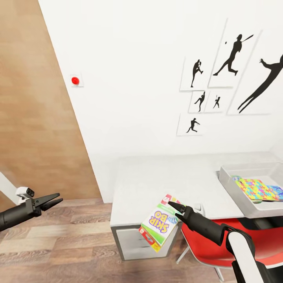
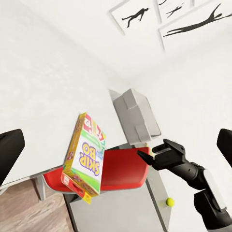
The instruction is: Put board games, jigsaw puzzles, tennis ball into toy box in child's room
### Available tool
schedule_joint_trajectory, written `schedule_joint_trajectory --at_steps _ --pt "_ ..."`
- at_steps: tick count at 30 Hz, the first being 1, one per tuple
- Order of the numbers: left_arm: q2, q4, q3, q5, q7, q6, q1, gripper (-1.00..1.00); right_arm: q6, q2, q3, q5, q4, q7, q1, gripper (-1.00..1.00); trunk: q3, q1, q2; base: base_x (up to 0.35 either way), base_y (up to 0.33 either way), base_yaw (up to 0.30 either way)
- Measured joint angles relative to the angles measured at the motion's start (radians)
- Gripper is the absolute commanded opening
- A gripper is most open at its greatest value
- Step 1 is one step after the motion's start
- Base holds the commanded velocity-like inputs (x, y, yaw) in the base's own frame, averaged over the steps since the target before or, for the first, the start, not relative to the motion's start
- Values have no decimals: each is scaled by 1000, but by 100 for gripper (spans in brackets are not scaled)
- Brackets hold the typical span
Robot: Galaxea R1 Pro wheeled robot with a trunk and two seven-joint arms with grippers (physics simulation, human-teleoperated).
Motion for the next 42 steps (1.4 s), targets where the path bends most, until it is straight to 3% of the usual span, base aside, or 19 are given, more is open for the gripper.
schedule_joint_trajectory --at_steps 28,38,42 --pt "-3 0 0 -3 1 7 0 100 0 0 0 0 0 3 0 100 46 0 0 0 0 31" --pt "-5 0 0 -5 1 6 0 100 -1 0 0 2 1 2 0 100 17 38 -70 0 0 12" --pt "-4 0 0 -4 1 6 0 100 -20 -1 1 1 1 3 0 100 17 38 -70 0 0 0"
